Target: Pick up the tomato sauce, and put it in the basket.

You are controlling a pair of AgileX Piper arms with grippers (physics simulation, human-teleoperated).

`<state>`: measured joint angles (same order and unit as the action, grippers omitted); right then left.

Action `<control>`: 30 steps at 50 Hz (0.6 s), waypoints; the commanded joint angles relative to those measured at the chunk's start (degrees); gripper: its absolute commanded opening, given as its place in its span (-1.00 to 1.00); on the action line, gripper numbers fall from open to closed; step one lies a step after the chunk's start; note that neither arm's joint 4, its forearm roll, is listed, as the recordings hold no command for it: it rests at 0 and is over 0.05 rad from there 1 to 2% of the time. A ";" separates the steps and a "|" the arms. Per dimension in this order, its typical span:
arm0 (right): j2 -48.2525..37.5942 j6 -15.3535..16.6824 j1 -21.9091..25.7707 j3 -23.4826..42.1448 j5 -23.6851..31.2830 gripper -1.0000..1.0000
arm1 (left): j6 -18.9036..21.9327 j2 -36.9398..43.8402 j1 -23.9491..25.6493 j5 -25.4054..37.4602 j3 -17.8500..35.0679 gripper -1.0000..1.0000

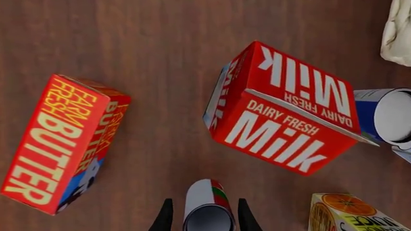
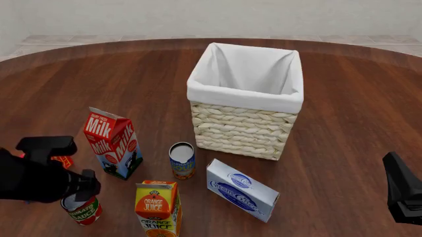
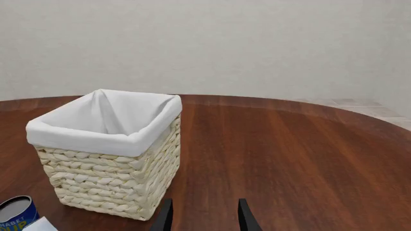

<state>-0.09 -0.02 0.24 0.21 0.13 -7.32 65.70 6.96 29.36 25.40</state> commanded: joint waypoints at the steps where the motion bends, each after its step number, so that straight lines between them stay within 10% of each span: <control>1: -0.05 0.10 -0.23 0.03 0.01 1.00 | -0.64 1.24 0.60 -1.06 -0.68 1.00; 30: -0.05 0.11 -0.22 0.03 0.02 1.00 | -1.51 3.11 1.34 -2.77 -1.60 1.00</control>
<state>-0.09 -0.02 0.24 0.21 0.13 -8.76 68.33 8.38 26.87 23.89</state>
